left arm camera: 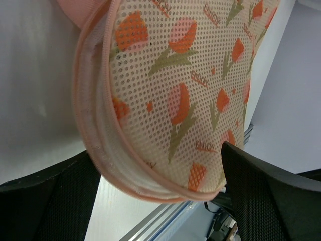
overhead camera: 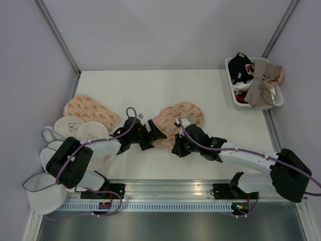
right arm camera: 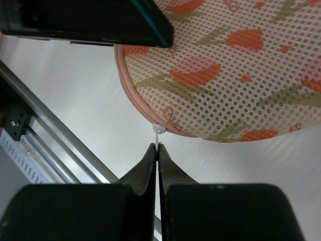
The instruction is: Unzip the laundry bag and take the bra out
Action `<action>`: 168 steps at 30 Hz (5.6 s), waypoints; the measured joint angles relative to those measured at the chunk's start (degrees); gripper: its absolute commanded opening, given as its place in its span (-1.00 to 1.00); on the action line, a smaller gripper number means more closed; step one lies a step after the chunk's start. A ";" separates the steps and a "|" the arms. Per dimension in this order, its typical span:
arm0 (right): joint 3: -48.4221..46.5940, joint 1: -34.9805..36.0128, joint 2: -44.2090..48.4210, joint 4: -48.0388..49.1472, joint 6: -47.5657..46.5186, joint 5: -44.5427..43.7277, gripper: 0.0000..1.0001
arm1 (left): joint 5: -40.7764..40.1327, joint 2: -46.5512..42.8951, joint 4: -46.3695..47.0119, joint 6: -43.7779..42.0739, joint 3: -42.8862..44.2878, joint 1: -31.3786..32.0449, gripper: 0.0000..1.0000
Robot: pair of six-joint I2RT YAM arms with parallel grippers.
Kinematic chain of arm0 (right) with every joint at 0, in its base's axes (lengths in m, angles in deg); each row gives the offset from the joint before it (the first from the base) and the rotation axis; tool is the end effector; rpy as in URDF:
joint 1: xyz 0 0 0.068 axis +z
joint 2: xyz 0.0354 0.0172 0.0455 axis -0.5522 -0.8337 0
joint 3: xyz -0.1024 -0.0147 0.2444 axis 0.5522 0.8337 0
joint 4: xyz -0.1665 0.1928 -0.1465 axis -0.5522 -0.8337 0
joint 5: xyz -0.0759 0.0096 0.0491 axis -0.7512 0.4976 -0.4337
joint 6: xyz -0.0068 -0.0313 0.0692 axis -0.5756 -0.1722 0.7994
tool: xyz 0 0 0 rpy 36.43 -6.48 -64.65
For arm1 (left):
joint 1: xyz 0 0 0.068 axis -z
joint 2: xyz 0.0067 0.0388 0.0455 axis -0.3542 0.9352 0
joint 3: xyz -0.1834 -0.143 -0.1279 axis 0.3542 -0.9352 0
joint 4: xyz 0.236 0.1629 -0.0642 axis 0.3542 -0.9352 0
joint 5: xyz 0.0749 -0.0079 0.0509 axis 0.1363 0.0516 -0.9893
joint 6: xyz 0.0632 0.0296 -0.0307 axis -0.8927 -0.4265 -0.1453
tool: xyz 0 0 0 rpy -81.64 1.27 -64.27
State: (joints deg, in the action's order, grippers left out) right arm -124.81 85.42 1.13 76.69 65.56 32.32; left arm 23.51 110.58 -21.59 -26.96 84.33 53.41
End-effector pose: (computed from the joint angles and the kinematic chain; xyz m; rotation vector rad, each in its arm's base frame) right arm 0.1833 0.2425 0.1518 -0.5053 2.3877 0.7968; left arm 0.2446 -0.1816 0.0999 -0.4275 2.4917 -1.1532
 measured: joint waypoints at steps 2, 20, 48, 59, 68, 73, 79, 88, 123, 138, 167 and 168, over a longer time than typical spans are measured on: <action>0.17 0.00 0.00 1.11 -0.04 1.66 -0.99 | 0.33 2.49 2.73 1.62 0.00 0.79 0.86; 0.79 0.68 0.20 -7.37 -0.85 -4.63 -0.99 | 0.15 6.99 11.98 5.66 -0.63 1.55 -0.95; -12.11 -0.11 -2.71 -42.47 16.48 -48.30 0.30 | -6.54 -15.89 -1.16 3.39 -5.42 1.75 0.91; -22.23 0.11 -9.33 -27.54 2.27 -34.64 0.35 | -7.37 -24.92 -6.32 2.95 -8.83 1.75 0.93; -34.73 0.11 -27.85 -22.71 0.22 -33.11 0.22 | -8.20 -33.66 -9.05 2.95 -12.24 1.73 0.94; -40.63 -0.07 -36.65 -23.02 1.01 -33.46 -0.21 | -8.26 -37.51 -10.47 2.97 -13.94 1.73 0.94; -42.71 -0.66 -40.33 -25.35 2.89 -36.48 -0.99 | -8.41 -39.63 -11.19 2.97 -14.62 1.70 0.94; -36.24 -1.53 -27.67 -25.64 4.24 -42.27 -0.99 | -9.20 -39.71 -11.89 2.97 -15.08 1.68 0.93; -32.61 -6.43 -12.61 -34.18 7.21 -51.65 -0.99 | -9.73 -40.15 -14.99 2.97 -15.10 1.42 0.93; -29.24 -37.99 -8.96 -46.82 5.90 -63.91 0.61 | -9.64 -38.16 -16.11 2.95 -12.79 1.42 0.92; -17.51 -37.00 -19.82 -7.80 -8.98 2.23 0.43 | -9.64 -37.33 -16.06 2.95 -12.72 1.18 0.93; -17.66 -37.00 -20.59 -7.76 -9.16 2.29 0.39 | -9.64 -37.31 -16.04 2.95 -12.72 1.18 0.93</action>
State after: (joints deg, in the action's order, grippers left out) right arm -142.47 48.41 -19.46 68.93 56.40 34.61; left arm 13.87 73.27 -37.64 -24.01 71.61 54.59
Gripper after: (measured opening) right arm 0.725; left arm 0.963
